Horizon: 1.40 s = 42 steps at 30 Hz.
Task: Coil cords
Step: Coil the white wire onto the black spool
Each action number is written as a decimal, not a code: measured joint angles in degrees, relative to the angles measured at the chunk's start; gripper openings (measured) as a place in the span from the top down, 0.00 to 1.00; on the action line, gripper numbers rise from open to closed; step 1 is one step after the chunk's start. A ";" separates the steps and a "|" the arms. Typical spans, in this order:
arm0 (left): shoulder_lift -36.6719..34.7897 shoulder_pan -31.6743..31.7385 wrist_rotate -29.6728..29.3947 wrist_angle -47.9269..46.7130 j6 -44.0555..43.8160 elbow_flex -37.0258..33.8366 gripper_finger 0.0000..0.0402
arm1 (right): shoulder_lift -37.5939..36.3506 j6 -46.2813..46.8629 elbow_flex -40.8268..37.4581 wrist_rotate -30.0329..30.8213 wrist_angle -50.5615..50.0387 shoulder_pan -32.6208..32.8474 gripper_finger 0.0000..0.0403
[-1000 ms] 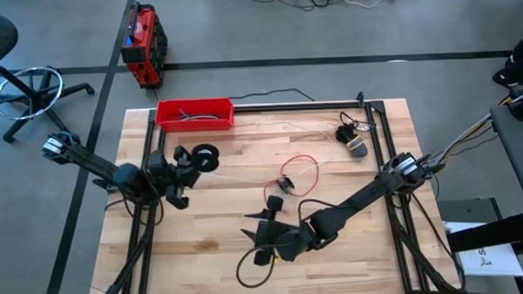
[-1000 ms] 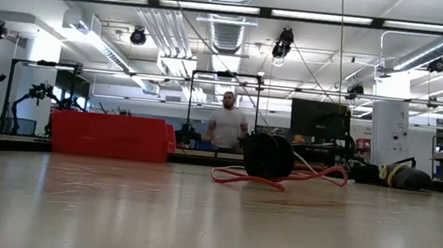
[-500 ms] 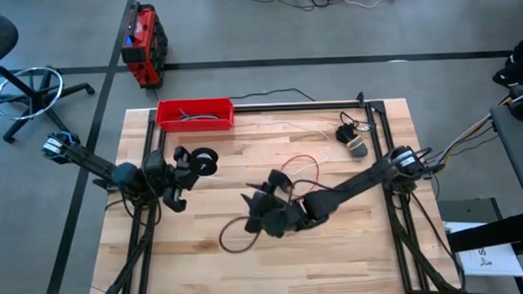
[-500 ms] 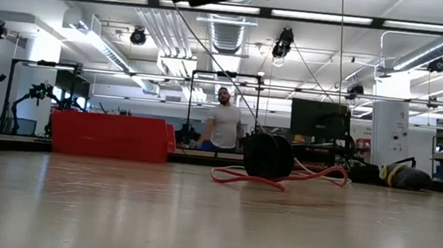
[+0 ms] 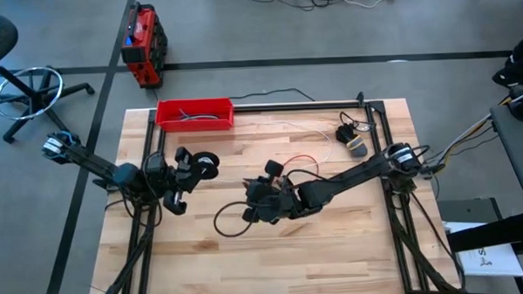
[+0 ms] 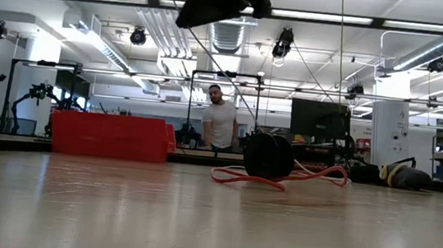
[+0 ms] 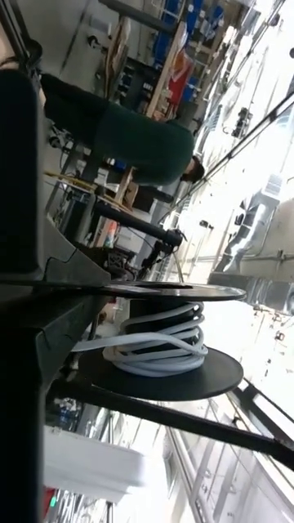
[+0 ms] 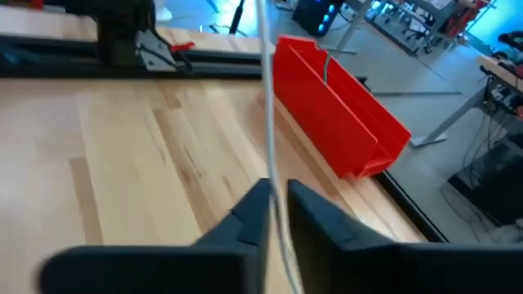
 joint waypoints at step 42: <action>1.28 0.26 -7.24 -3.31 10.13 0.02 1.00 | -2.53 18.04 14.05 -13.43 -46.78 1.35 1.00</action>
